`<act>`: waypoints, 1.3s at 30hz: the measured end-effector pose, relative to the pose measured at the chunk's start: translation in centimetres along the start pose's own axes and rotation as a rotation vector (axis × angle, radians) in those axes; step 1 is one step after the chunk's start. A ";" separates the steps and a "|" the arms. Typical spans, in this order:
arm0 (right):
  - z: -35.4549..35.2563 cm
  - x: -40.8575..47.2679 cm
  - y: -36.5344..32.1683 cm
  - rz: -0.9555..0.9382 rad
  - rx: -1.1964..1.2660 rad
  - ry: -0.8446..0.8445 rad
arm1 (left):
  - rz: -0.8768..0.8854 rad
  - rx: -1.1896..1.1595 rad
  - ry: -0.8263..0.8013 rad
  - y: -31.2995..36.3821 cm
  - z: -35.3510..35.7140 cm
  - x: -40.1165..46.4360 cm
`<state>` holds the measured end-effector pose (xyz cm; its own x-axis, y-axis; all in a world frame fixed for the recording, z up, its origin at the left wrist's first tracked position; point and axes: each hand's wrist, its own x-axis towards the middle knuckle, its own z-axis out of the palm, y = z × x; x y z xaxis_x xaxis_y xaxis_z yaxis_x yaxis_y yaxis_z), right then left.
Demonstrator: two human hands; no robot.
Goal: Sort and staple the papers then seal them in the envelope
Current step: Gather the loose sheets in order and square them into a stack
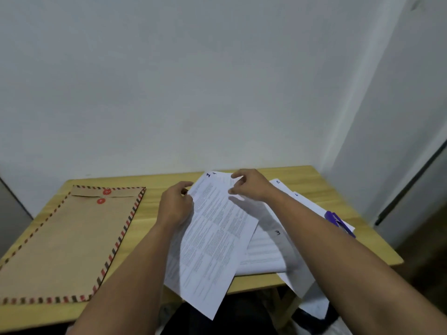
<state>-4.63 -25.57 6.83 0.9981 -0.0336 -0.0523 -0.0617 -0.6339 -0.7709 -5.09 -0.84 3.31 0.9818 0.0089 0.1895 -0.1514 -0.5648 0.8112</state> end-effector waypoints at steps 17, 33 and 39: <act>-6.0 -9.8 2.9 0.749 -0.445 -0.606 | 0.093 0.046 0.031 2.6 0.0 -2.4; -10.6 -8.5 -1.8 0.273 -0.036 0.249 | 0.216 -0.160 -0.052 9.2 -8.9 -0.9; -12.0 -7.9 -5.9 0.056 0.270 0.330 | 0.287 -0.148 -0.131 12.8 -11.6 -1.0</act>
<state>-12.04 -30.86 19.41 0.9392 -0.3353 0.0735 -0.0717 -0.4008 -0.9134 -9.30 1.45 19.93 0.9016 -0.2442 0.3571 -0.4293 -0.4032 0.8082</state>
